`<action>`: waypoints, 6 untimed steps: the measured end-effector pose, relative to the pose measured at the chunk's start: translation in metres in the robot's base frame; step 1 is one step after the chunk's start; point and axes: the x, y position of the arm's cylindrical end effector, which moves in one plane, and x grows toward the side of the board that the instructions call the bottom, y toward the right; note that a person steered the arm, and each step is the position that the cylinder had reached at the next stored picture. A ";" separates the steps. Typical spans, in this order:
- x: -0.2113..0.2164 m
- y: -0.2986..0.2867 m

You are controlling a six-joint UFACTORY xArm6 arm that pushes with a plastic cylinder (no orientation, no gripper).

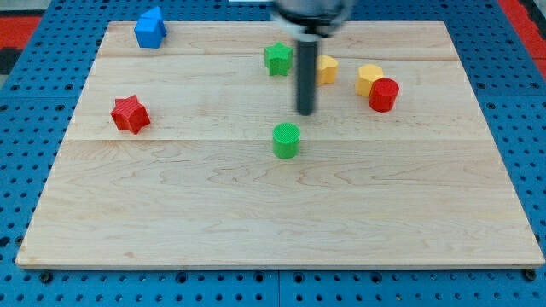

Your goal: Move the green circle diagonally left bottom to the red star

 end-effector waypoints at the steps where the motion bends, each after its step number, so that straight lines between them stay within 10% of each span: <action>1: 0.033 0.034; 4: 0.075 -0.158; 6: 0.025 -0.152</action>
